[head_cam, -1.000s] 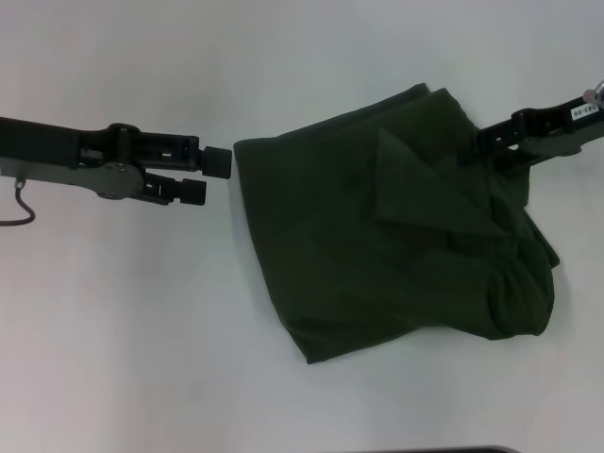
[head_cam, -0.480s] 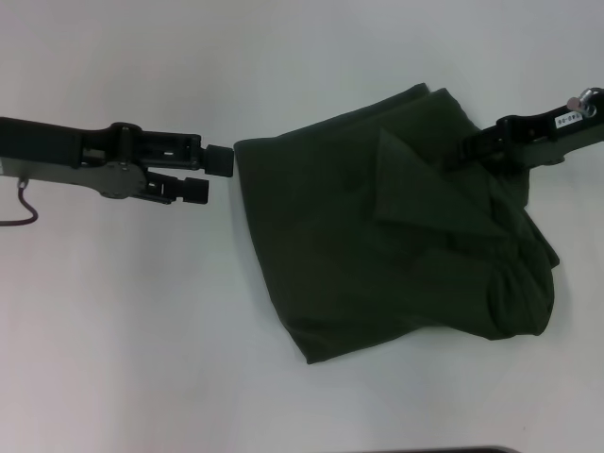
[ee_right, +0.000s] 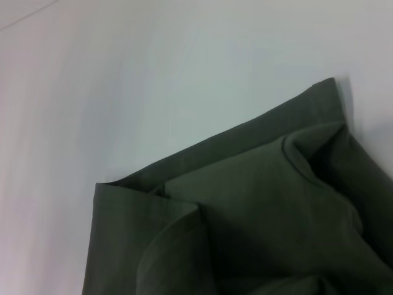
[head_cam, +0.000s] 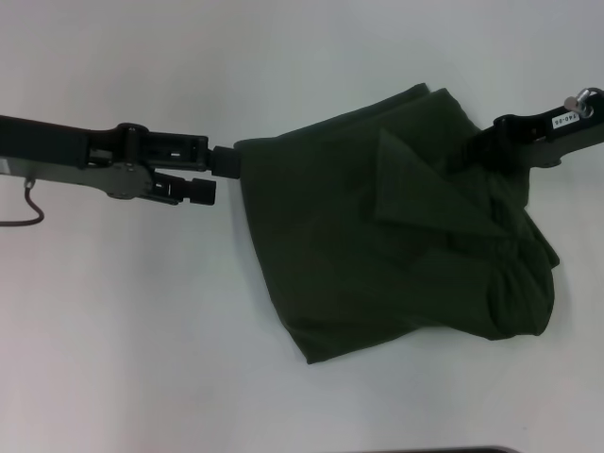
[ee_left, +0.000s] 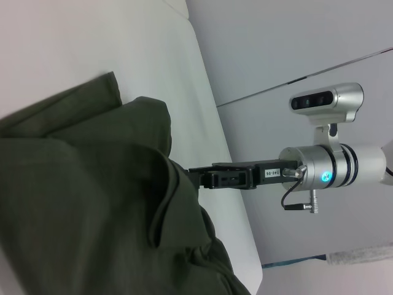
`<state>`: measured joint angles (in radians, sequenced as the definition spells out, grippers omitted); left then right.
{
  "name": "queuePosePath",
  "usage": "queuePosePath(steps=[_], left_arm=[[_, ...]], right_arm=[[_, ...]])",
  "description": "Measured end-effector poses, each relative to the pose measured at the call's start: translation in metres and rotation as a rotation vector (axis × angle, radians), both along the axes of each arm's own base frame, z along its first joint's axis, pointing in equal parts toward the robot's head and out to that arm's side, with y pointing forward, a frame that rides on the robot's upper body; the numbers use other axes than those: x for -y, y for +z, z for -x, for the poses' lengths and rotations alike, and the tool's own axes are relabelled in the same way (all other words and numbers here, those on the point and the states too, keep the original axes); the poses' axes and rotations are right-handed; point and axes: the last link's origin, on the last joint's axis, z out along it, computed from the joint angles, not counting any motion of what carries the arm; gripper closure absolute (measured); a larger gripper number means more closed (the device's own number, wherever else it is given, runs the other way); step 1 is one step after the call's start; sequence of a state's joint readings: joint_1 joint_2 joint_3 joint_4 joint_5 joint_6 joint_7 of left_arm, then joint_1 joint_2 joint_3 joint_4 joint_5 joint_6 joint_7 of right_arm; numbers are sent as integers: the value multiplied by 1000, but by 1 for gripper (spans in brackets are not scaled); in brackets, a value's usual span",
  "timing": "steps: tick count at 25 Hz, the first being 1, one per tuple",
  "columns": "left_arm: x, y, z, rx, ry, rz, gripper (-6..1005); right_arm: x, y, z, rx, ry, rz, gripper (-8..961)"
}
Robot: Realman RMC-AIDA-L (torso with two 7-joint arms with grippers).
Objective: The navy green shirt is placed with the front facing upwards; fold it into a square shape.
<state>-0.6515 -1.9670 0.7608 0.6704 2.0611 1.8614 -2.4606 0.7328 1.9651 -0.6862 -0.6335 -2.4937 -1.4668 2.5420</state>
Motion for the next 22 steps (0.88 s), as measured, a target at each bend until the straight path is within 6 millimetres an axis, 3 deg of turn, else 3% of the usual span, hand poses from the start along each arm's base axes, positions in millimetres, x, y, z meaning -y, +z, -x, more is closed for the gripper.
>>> queuePosePath(steps=[5,8,22], left_arm=[[-1,0,-1,0,-2,-2,49],[-1,1,-1,-1,-2,-3,49],[-2,1,-1,-1,-1,-5,49]], right_arm=[[1,-1,0,5,1,8,562],[2,-1,1,0,0,17,796],[-9,29,28,-107,44,-37,910]])
